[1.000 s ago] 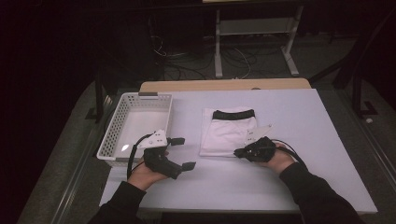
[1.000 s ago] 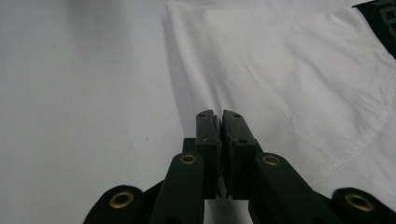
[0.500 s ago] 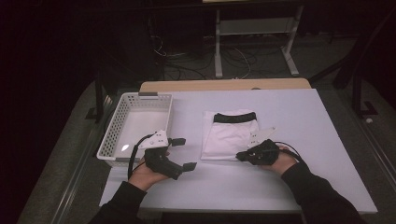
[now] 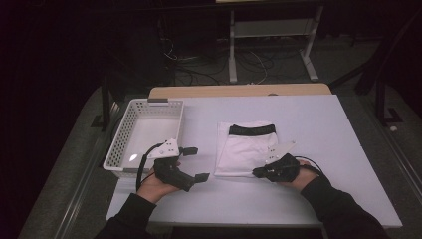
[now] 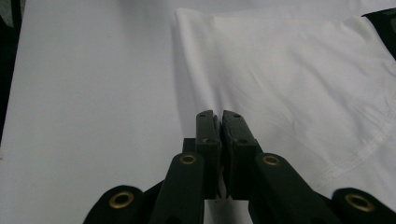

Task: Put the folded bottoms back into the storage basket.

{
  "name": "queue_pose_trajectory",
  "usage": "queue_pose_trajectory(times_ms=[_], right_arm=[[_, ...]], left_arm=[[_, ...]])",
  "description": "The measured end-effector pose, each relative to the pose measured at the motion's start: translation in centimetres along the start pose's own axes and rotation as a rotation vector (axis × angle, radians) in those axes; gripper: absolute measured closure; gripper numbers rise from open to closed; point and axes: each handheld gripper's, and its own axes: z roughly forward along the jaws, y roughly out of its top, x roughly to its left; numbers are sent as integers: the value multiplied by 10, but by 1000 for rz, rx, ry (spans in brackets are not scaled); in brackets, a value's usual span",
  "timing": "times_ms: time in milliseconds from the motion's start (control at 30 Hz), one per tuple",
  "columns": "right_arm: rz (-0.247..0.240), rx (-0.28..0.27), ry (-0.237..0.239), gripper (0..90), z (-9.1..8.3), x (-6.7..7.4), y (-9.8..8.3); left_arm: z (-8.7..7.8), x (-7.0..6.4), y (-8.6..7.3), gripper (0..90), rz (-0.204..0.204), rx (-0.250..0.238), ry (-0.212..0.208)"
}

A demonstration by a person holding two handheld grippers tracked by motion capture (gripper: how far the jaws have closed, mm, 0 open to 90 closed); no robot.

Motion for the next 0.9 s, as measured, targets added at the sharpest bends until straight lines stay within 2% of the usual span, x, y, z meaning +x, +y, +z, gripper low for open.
queue_pose_trajectory(times_ms=[467,900], right_arm=[[-4,-7,17,853,-11,15,-5],[-16,-4,54,853,-18,32,-13]], left_arm=[[0,-1,0,25,4,2,1],[1,-1,0,25,5,4,1]])
